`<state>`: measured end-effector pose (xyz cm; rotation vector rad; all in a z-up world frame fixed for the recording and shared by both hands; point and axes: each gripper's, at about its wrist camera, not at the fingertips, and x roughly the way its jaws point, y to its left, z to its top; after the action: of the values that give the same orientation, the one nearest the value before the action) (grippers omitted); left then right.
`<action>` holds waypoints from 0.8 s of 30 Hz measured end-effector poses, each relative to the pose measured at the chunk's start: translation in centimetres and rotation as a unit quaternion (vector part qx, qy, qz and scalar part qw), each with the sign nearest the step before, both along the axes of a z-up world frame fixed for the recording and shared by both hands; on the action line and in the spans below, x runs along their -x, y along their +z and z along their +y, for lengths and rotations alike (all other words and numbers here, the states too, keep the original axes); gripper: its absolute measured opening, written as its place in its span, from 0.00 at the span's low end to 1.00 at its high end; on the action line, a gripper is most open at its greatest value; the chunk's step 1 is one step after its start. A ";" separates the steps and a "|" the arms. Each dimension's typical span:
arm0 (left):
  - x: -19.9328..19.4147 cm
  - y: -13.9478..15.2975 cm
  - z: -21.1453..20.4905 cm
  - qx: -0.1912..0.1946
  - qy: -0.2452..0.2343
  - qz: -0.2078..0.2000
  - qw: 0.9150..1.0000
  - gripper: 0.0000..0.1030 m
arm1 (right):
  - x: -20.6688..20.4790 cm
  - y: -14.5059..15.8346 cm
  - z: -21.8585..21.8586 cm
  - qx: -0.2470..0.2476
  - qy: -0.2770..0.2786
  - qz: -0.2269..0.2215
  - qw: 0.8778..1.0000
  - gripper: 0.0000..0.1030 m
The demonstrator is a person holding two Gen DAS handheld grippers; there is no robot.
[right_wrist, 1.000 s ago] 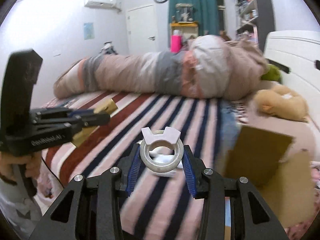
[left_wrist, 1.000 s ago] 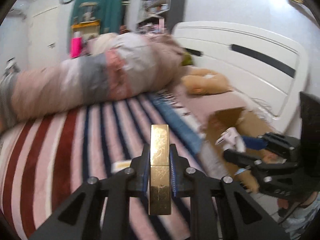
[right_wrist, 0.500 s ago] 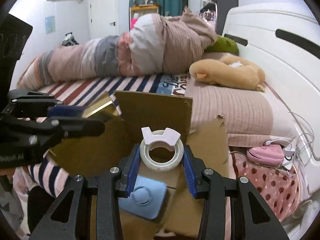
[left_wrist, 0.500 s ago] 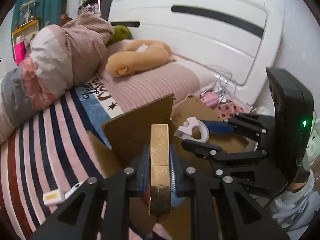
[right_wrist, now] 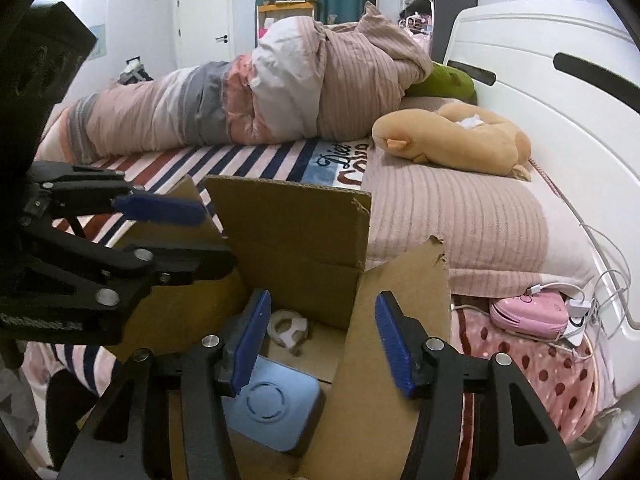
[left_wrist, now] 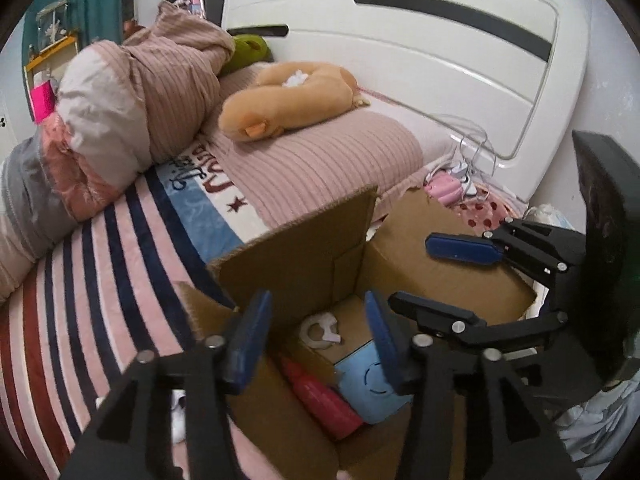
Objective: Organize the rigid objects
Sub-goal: 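Carry the gold tube and tape roll into the cardboard box and release both, then grasp the white KATO-KATO box with the left gripper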
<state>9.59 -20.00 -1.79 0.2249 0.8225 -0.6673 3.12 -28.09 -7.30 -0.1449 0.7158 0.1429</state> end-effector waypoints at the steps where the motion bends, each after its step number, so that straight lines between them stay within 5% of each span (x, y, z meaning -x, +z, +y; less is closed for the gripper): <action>1: 0.2 0.4 0.6 0.003 0.003 -0.006 1.000 0.54 | 0.2 0.1 0.2 0.001 0.001 -0.001 1.000 0.50; 12: 3.1 4.4 13.6 0.014 0.105 -0.073 0.992 0.66 | 2.7 3.5 9.2 -0.037 0.090 -0.048 0.994 0.51; 18: 2.4 1.5 21.4 0.008 0.146 -0.053 0.988 0.66 | 1.8 1.7 17.5 -0.056 0.158 -0.017 0.986 0.51; 22: 0.9 -2.3 24.8 0.023 0.158 -0.027 0.987 0.66 | 0.6 -1.8 21.8 -0.051 0.174 0.021 0.983 0.73; 24: 0.0 -4.6 25.8 0.022 0.159 -0.011 0.987 0.68 | -0.3 -4.0 22.9 -0.049 0.170 0.040 0.983 0.75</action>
<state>9.61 5.78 -6.40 0.0568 0.8003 -0.3823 3.39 -5.15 -11.28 -0.1682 0.7591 0.5121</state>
